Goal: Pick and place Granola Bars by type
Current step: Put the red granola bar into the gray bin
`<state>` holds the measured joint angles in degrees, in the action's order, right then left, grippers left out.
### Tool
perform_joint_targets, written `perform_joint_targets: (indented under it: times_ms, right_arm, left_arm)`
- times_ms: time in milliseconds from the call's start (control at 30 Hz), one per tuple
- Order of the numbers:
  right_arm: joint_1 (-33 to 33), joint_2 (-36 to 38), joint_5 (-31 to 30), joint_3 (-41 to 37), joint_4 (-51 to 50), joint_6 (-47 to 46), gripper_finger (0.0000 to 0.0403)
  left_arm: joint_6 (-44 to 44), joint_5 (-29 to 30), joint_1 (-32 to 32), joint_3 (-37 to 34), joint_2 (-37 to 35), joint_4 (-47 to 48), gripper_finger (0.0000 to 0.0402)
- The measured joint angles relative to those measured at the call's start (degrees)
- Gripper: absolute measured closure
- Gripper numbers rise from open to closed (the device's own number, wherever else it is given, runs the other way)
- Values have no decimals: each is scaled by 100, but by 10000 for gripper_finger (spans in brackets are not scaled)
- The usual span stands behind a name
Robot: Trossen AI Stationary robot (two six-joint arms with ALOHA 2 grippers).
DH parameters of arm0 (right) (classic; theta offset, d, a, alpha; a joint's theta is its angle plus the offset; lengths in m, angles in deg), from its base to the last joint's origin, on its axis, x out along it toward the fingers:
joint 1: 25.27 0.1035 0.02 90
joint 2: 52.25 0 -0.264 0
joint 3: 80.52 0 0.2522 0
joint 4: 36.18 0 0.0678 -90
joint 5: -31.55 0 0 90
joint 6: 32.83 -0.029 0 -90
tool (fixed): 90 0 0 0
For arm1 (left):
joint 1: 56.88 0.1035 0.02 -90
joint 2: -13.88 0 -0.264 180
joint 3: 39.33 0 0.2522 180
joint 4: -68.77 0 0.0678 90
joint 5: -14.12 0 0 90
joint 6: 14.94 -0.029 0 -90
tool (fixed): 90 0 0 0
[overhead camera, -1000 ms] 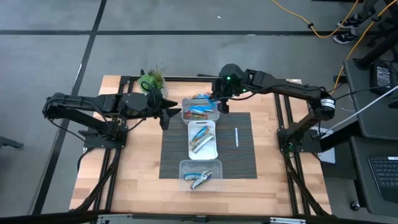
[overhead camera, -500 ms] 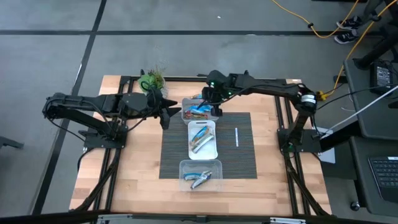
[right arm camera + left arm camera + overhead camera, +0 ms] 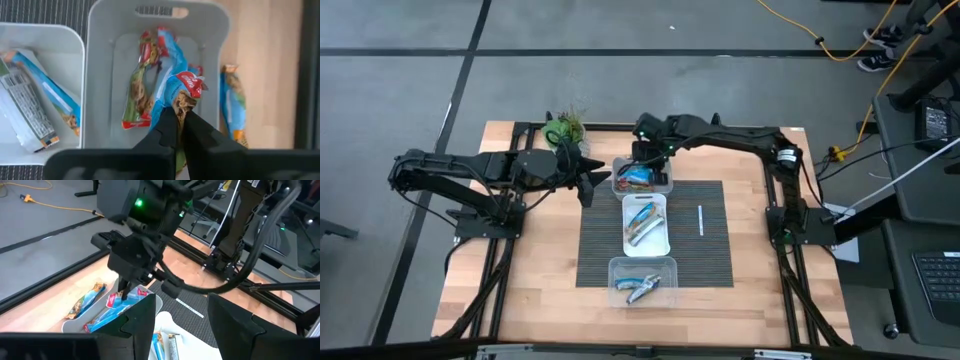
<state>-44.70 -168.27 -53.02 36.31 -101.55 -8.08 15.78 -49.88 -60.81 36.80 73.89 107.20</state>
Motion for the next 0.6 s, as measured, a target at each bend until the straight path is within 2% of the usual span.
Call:
perform_joint_targets:
  times_ms: [133, 333, 600]
  right_arm:
    - [16, -168, 2, 4, -121, -1, 388]
    - [63, -330, 4, 4, -90, -22, 362]
    - [164, -355, 6, 2, -81, -20, 380]
  left_arm:
    - [-6, -2, 0, 0, 0, 2, 233]
    - [-151, -4, 0, 0, 0, 1, 233]
    - [-153, -9, 0, 0, 0, 151, 233]
